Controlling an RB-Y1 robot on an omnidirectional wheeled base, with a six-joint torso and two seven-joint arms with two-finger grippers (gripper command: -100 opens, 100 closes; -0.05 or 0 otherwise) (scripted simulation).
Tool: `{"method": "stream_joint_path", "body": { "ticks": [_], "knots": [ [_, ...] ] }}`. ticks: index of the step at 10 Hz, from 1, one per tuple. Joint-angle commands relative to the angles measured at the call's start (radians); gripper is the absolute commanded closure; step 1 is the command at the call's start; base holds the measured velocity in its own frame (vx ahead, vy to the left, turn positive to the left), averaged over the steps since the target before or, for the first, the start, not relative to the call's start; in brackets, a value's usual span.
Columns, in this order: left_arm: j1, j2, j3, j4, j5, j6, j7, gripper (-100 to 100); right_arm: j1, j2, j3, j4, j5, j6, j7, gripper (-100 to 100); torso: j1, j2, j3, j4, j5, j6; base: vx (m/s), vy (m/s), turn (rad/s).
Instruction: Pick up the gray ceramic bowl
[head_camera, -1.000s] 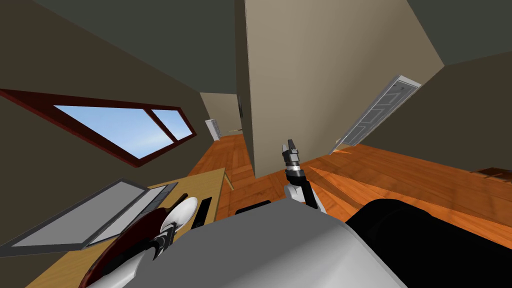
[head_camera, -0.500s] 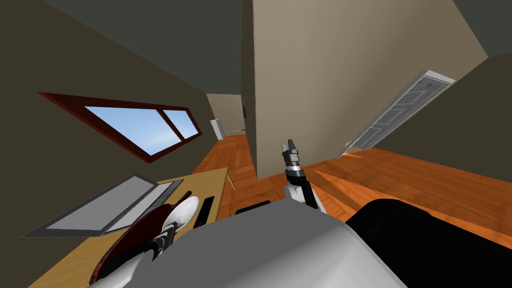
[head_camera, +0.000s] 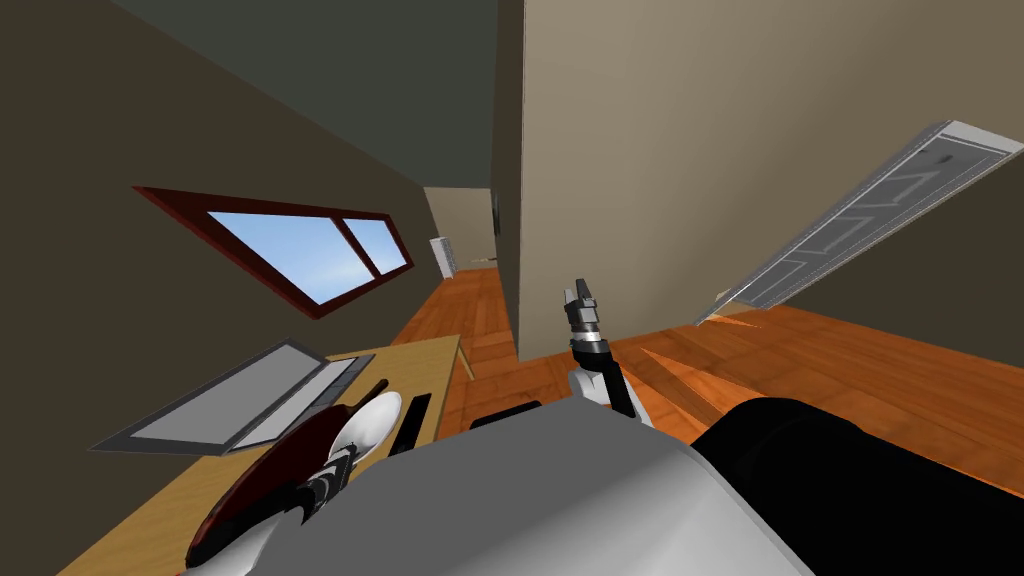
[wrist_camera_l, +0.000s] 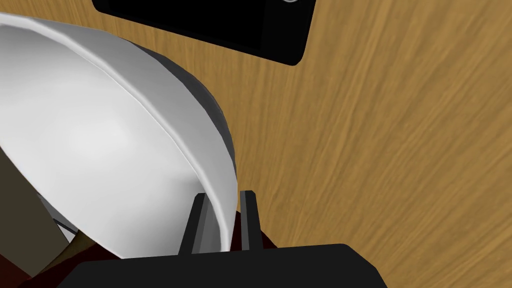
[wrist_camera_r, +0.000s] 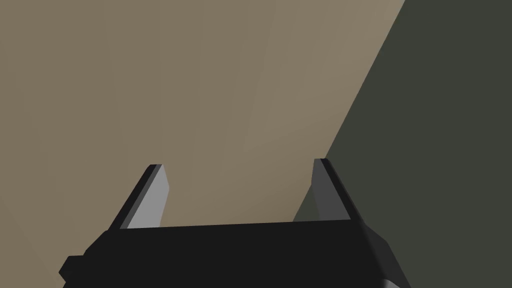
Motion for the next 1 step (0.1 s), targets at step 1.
{"method": "stream_joint_path", "body": {
  "ticks": [1],
  "knots": [
    [0.0, 0.0, 0.0, 0.0, 0.0, 0.0, 0.0, 0, 0.0, 0.0, 0.0, 0.0, 0.0, 0.0, 0.0, 0, 0.0, 0.0, 0.0, 0.0, 0.0, 0.0, 0.0, 0.0, 0.0]
  ]
}}
